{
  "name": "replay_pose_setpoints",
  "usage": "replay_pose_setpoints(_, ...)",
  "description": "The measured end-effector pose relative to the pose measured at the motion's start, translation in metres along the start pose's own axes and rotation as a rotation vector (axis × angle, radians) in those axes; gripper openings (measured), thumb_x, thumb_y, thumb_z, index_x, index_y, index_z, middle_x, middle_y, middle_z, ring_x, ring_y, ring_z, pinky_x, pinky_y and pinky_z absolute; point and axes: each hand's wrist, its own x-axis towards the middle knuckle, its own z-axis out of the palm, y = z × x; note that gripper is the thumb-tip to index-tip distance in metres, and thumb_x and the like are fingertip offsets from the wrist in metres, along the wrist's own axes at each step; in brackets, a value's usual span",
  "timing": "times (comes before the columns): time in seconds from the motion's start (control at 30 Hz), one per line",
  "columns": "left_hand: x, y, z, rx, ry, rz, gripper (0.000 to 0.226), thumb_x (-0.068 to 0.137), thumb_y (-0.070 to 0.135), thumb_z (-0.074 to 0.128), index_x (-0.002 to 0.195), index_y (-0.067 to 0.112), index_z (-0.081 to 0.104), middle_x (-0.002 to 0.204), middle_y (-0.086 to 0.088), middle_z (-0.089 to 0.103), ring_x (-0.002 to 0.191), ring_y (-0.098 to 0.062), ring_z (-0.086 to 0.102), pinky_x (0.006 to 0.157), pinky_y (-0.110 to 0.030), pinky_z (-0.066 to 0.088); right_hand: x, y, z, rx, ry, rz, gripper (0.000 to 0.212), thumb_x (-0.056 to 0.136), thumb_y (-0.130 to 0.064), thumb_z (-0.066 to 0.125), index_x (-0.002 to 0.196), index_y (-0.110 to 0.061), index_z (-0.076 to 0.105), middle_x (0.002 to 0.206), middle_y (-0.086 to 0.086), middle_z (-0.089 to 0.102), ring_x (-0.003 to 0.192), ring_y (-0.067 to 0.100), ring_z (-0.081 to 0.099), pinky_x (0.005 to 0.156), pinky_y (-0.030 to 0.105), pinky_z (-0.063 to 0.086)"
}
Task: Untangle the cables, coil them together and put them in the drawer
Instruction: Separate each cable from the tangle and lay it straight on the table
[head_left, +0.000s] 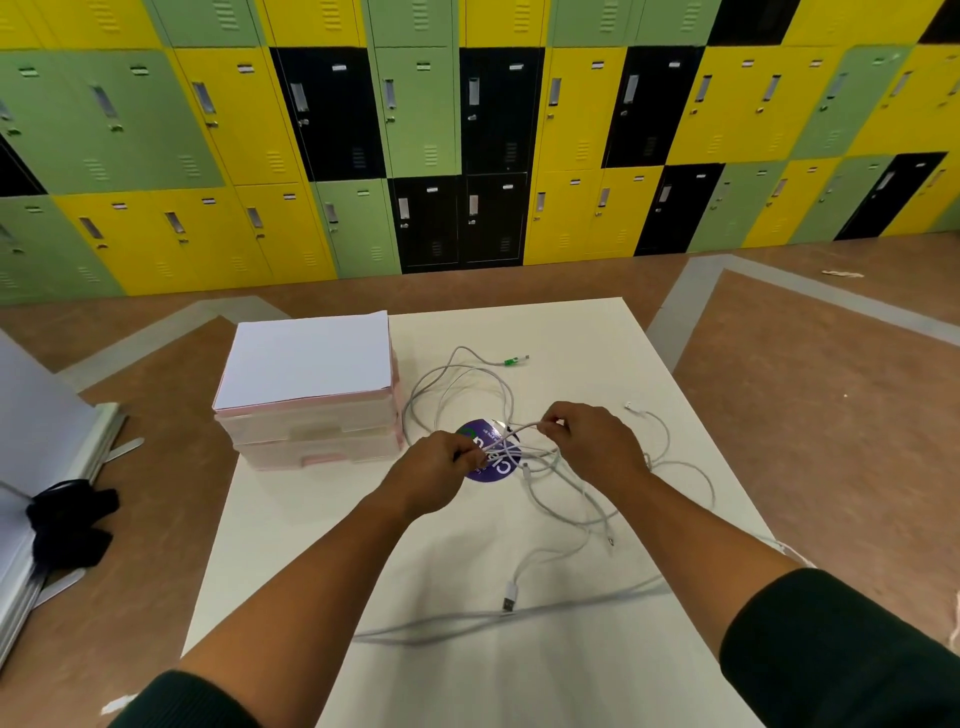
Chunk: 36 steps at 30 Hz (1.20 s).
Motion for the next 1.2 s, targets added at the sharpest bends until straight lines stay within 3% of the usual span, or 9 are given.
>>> replay_pose_setpoints(0.1, -0.002, -0.006, -0.003, 0.02, -0.007, -0.048, 0.035, 0.103, 0.04, 0.047, 0.087, 0.024, 0.074, 0.081, 0.008, 0.067, 0.072, -0.008, 0.058, 0.06, -0.026, 0.039, 0.0, 0.005, -0.006, -0.046, 0.027, 0.04, 0.033, 0.093, -0.057, 0.055, 0.078, -0.029, 0.062, 0.07, -0.008, 0.058, 0.073, 0.018, 0.06, 0.057, 0.029, 0.038)
replay_pose_setpoints(0.2, -0.003, -0.007, -0.001, 0.022, -0.067, -0.085, 0.038, 0.104, 0.036, 0.045, 0.086, 0.018, 0.073, 0.072, 0.008, 0.06, 0.065, -0.008, 0.055, 0.058, -0.025, 0.038, -0.002, 0.004, -0.004, -0.007, -0.008, 0.03, 0.031, 0.096, -0.051, 0.054, 0.077, -0.027, 0.059, 0.067, -0.007, 0.055, 0.072, 0.019, 0.058, 0.058, 0.03, 0.037)
replay_pose_setpoints(0.43, -0.011, -0.006, 0.005, -0.097, -0.134, -0.158, 0.035, 0.106, 0.031, 0.04, 0.103, 0.009, 0.068, 0.07, -0.002, 0.06, 0.052, -0.011, 0.052, 0.049, -0.022, 0.042, -0.003, 0.004, 0.002, 0.102, 0.003, -0.022, 0.019, 0.103, -0.023, 0.043, 0.103, -0.02, 0.062, 0.096, -0.001, 0.07, 0.087, 0.023, 0.062, 0.077, 0.041, 0.052)
replay_pose_setpoints(0.6, -0.008, -0.006, 0.007, -0.121, -0.171, -0.158, 0.029, 0.104, 0.038, 0.04, 0.112, 0.019, 0.06, 0.09, -0.008, 0.068, 0.059, -0.018, 0.064, 0.048, -0.027, 0.049, -0.003, 0.003, 0.0, 0.119, -0.064, -0.026, 0.018, 0.1, -0.03, 0.05, 0.098, -0.025, 0.067, 0.086, -0.004, 0.069, 0.081, 0.019, 0.062, 0.074, 0.041, 0.052)
replay_pose_setpoints(0.73, -0.005, 0.01, 0.009, -0.15, -0.073, -0.062, 0.023, 0.103, 0.036, 0.044, 0.117, 0.022, 0.056, 0.094, -0.006, 0.067, 0.062, -0.019, 0.064, 0.048, -0.027, 0.049, -0.006, -0.008, 0.007, 0.138, -0.148, -0.085, 0.019, 0.099, -0.029, 0.051, 0.096, -0.025, 0.069, 0.08, -0.008, 0.066, 0.076, 0.014, 0.059, 0.07, 0.036, 0.048)
replay_pose_setpoints(0.9, 0.004, 0.024, 0.009, -0.072, 0.003, 0.078, 0.024, 0.103, 0.026, 0.047, 0.101, 0.014, 0.067, 0.095, -0.004, 0.07, 0.087, -0.021, 0.065, 0.079, -0.043, 0.056, -0.008, -0.021, 0.014, 0.2, -0.206, -0.138, 0.017, 0.098, -0.027, 0.053, 0.099, -0.022, 0.069, 0.09, -0.005, 0.069, 0.082, 0.014, 0.062, 0.072, 0.033, 0.05)
replay_pose_setpoints(1.03, 0.003, 0.02, 0.007, 0.039, 0.014, 0.092, 0.02, 0.101, 0.026, 0.053, 0.104, 0.018, 0.071, 0.1, -0.002, 0.07, 0.09, -0.019, 0.063, 0.073, -0.032, 0.051, -0.009, -0.019, 0.013, 0.17, -0.229, -0.132, 0.016, 0.097, -0.034, 0.056, 0.099, -0.025, 0.069, 0.087, -0.009, 0.067, 0.082, 0.013, 0.062, 0.073, 0.034, 0.052)
replay_pose_setpoints(1.2, 0.001, 0.015, 0.005, -0.013, 0.013, 0.071, 0.016, 0.096, 0.028, 0.06, 0.096, 0.022, 0.075, 0.09, 0.002, 0.069, 0.084, -0.016, 0.061, 0.066, -0.026, 0.044, -0.008, -0.019, 0.012, 0.144, -0.238, -0.083, 0.023, 0.091, -0.043, 0.063, 0.073, -0.03, 0.062, 0.063, -0.008, 0.057, 0.06, 0.009, 0.051, 0.058, 0.028, 0.04)
